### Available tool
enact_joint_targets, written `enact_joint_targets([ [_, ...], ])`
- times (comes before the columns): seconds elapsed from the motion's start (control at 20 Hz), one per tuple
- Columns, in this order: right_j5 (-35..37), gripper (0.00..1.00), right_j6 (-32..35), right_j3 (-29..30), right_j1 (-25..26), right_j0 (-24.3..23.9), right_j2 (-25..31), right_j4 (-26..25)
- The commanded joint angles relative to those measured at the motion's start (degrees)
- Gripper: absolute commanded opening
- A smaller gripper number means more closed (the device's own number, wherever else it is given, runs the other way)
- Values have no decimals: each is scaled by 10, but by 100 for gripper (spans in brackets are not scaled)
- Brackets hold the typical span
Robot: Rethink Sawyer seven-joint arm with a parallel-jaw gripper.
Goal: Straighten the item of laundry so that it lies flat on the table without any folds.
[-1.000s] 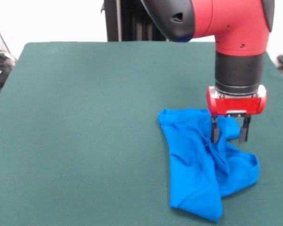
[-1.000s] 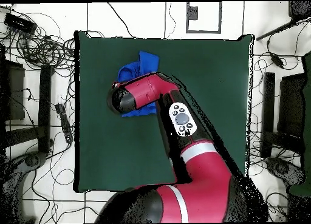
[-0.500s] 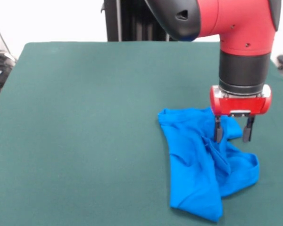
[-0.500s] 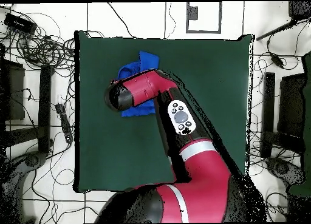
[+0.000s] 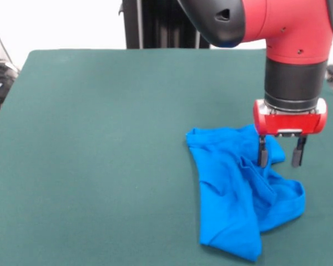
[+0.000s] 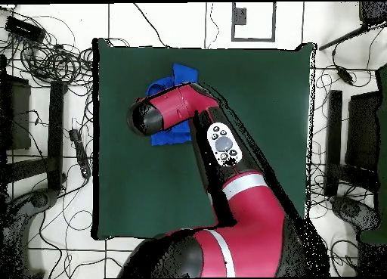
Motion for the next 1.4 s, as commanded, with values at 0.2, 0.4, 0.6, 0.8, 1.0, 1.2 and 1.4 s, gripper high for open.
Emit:
enact_joint_targets([
  [0.2, 81, 100, -194, -17, 11, -5, 59, 8],
  [0.4, 90, 100, -201, -19, 9, -9, 64, 10],
  [0.6, 104, 100, -206, -22, 5, -10, 66, 14],
  [0.8, 115, 100, -215, -28, 5, -13, 71, 16],
  [1.0, 124, 100, -222, -36, 7, -16, 77, 16],
  [1.2, 135, 100, -226, -41, 7, -19, 83, 14],
  [1.4, 143, 100, -228, -44, 7, -21, 88, 13],
])
